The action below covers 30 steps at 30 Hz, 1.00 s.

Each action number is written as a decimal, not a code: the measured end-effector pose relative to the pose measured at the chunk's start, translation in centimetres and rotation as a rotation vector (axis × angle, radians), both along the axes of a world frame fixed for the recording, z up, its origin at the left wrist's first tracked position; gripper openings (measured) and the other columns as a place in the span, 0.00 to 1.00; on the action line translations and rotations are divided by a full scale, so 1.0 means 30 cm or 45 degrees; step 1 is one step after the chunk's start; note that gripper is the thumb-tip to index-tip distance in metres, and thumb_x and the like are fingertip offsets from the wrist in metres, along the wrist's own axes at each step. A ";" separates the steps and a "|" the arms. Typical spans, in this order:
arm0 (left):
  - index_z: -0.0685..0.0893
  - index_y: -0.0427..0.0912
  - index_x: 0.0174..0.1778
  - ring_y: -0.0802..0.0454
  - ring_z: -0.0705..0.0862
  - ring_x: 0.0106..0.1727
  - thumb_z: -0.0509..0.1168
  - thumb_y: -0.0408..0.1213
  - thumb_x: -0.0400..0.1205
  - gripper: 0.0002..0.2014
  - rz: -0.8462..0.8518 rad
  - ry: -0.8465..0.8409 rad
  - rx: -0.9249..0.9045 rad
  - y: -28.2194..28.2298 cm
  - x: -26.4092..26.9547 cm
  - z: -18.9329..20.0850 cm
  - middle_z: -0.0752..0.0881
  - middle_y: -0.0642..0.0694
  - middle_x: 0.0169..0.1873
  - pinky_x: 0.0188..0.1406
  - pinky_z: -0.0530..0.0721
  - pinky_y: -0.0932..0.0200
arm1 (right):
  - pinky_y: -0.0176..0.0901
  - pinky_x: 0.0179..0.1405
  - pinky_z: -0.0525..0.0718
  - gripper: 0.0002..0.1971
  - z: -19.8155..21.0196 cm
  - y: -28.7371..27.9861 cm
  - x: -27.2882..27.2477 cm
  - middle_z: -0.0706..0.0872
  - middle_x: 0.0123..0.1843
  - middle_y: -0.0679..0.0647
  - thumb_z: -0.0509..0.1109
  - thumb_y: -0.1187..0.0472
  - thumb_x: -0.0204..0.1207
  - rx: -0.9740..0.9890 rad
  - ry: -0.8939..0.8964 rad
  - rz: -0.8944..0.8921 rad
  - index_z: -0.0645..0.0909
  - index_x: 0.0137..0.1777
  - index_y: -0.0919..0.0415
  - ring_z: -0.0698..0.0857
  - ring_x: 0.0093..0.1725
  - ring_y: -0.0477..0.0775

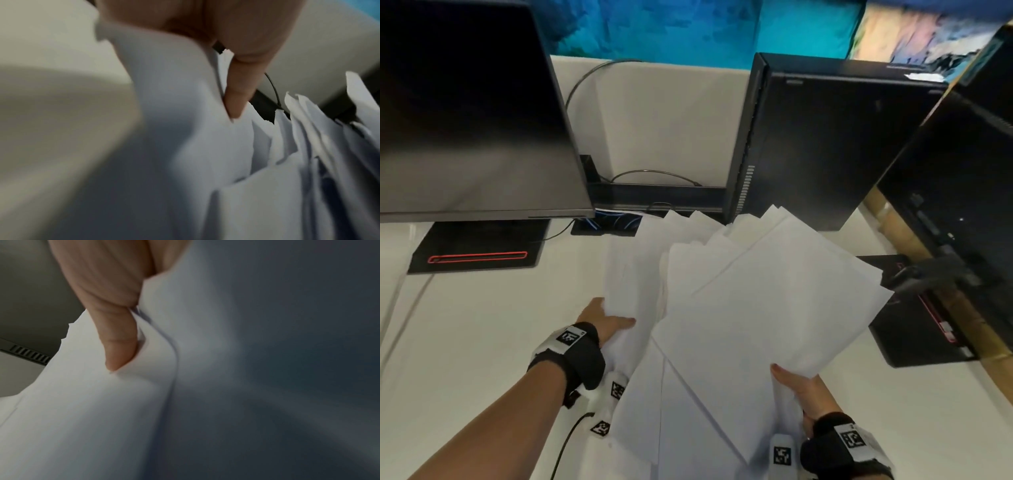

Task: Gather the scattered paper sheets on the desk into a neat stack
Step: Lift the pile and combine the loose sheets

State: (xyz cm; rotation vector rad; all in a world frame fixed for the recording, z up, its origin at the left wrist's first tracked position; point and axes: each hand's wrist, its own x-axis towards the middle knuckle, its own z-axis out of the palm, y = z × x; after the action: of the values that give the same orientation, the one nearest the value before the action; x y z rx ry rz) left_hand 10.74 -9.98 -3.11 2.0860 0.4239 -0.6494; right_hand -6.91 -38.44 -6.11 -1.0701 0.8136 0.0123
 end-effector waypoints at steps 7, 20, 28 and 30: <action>0.77 0.37 0.67 0.40 0.82 0.58 0.66 0.39 0.78 0.21 -0.188 -0.054 -0.043 0.023 -0.103 0.021 0.83 0.35 0.62 0.61 0.77 0.54 | 0.48 0.46 0.82 0.35 -0.021 0.005 0.004 0.92 0.33 0.51 0.87 0.62 0.47 -0.027 0.016 -0.015 0.82 0.57 0.70 0.86 0.45 0.57; 0.82 0.33 0.59 0.34 0.81 0.51 0.58 0.32 0.82 0.13 0.028 -0.897 0.172 0.183 -0.125 0.365 0.86 0.30 0.50 0.53 0.74 0.51 | 0.46 0.38 0.81 0.49 -0.030 0.009 0.016 0.91 0.28 0.51 0.87 0.56 0.19 -0.150 0.049 0.088 0.82 0.50 0.69 0.85 0.41 0.57; 0.82 0.32 0.53 0.43 0.77 0.43 0.58 0.33 0.83 0.11 0.164 -1.173 -0.016 0.207 -0.133 0.553 0.81 0.41 0.40 0.47 0.73 0.52 | 0.35 0.22 0.85 0.23 -0.037 0.009 0.020 0.89 0.23 0.48 0.77 0.74 0.63 -0.169 0.023 0.001 0.79 0.59 0.78 0.85 0.39 0.57; 0.81 0.38 0.49 0.45 0.78 0.38 0.58 0.33 0.82 0.07 0.234 -1.155 -0.158 0.196 -0.138 0.561 0.81 0.42 0.36 0.41 0.74 0.55 | 0.41 0.27 0.86 0.30 -0.045 0.005 0.021 0.90 0.26 0.50 0.80 0.71 0.52 -0.178 0.037 0.022 0.80 0.58 0.77 0.85 0.41 0.57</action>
State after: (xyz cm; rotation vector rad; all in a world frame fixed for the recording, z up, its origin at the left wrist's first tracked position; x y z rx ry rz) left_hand 6.60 -4.09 13.71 1.9552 0.0423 0.3867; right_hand -6.28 -38.29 -7.46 -1.2109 0.8407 -0.0144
